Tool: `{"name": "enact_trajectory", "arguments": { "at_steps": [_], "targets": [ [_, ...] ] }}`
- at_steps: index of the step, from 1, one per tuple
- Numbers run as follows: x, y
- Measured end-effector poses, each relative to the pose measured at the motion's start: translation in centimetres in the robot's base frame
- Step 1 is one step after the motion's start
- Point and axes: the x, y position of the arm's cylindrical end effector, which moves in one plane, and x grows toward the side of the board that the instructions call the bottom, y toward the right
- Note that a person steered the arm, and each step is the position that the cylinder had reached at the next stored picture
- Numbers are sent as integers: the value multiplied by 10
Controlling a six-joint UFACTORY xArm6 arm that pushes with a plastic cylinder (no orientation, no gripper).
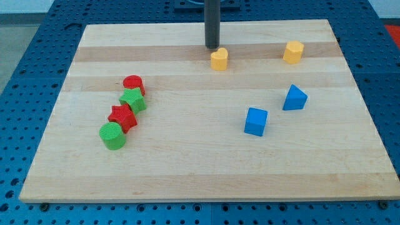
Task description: Move the yellow hexagon towards the center of the board
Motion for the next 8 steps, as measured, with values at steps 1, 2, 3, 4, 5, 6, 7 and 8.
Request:
{"name": "enact_trajectory", "arguments": {
  "at_steps": [1, 2, 3, 4, 5, 6, 7, 8],
  "targets": [
    [-32, 60],
    [-35, 122],
    [-33, 139],
    [-16, 173],
    [2, 194],
    [30, 189],
    [71, 151],
    [94, 121]
  ]
}}
